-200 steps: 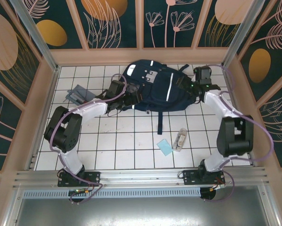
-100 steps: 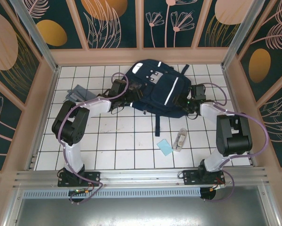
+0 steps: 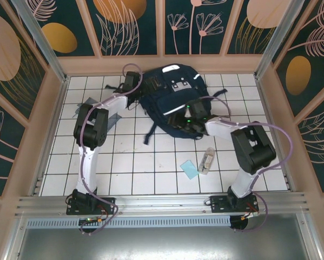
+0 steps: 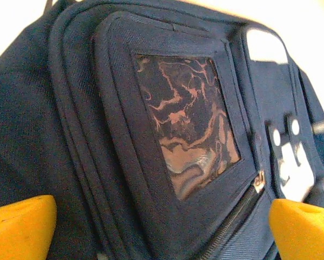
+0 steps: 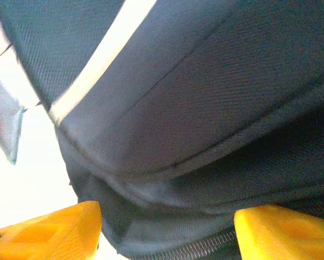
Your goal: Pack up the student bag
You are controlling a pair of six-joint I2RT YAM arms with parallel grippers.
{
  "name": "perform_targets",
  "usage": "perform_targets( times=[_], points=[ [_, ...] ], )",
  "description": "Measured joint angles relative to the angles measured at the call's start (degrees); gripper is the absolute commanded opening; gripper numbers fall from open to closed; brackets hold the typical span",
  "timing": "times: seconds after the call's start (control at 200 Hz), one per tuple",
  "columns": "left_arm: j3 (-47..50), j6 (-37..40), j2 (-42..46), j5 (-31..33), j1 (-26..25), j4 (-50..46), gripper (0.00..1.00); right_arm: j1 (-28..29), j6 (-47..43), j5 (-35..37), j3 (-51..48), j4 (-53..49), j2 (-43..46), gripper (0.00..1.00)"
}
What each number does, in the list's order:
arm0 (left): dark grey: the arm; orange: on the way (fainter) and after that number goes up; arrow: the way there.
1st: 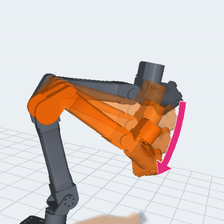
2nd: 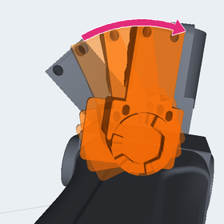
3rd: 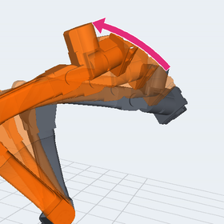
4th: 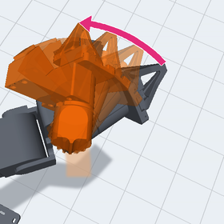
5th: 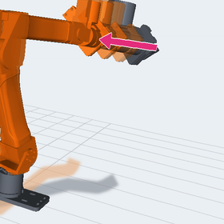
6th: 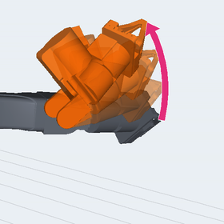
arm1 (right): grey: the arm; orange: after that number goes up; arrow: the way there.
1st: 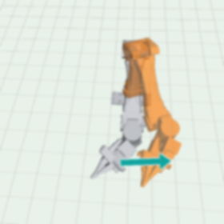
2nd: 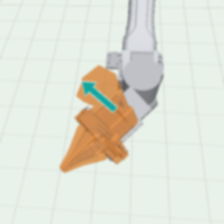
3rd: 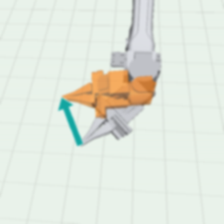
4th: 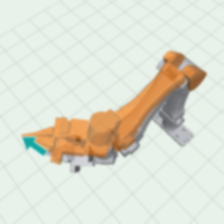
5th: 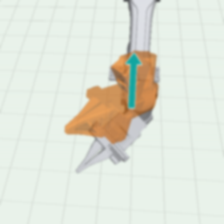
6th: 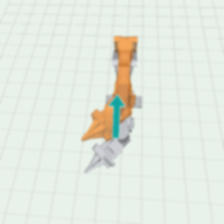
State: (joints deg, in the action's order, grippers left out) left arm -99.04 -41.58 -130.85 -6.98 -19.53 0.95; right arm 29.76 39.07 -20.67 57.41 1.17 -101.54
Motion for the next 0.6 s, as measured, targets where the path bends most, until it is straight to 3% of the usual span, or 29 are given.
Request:
perform_targets(
  times=[0.155,0.26,0.365,0.596],
  points=[
    [-8.2,4.2,-1.4,0.0,0.6,-7.5,0.99,6.7,1.0,-7.8,8.1,-0.3,-3.2,0.67],
    [-9.1,8.0,0.0,1.4,0.3,-11.4,0.99,5.8,-1.6,-7.8,12.7,-3.7,-1.2,0.68],
    [-9.0,11.1,2.3,1.5,0.1,-15.3,0.99,0.5,-4.6,-5.7,13.6,-7.3,3.6,0.67],
    [-1.3,13.3,11.6,-1.1,-2.0,-17.0,0.99,-17.1,-7.7,1.6,7.2,-9.4,12.6,0.67]
  ],
)
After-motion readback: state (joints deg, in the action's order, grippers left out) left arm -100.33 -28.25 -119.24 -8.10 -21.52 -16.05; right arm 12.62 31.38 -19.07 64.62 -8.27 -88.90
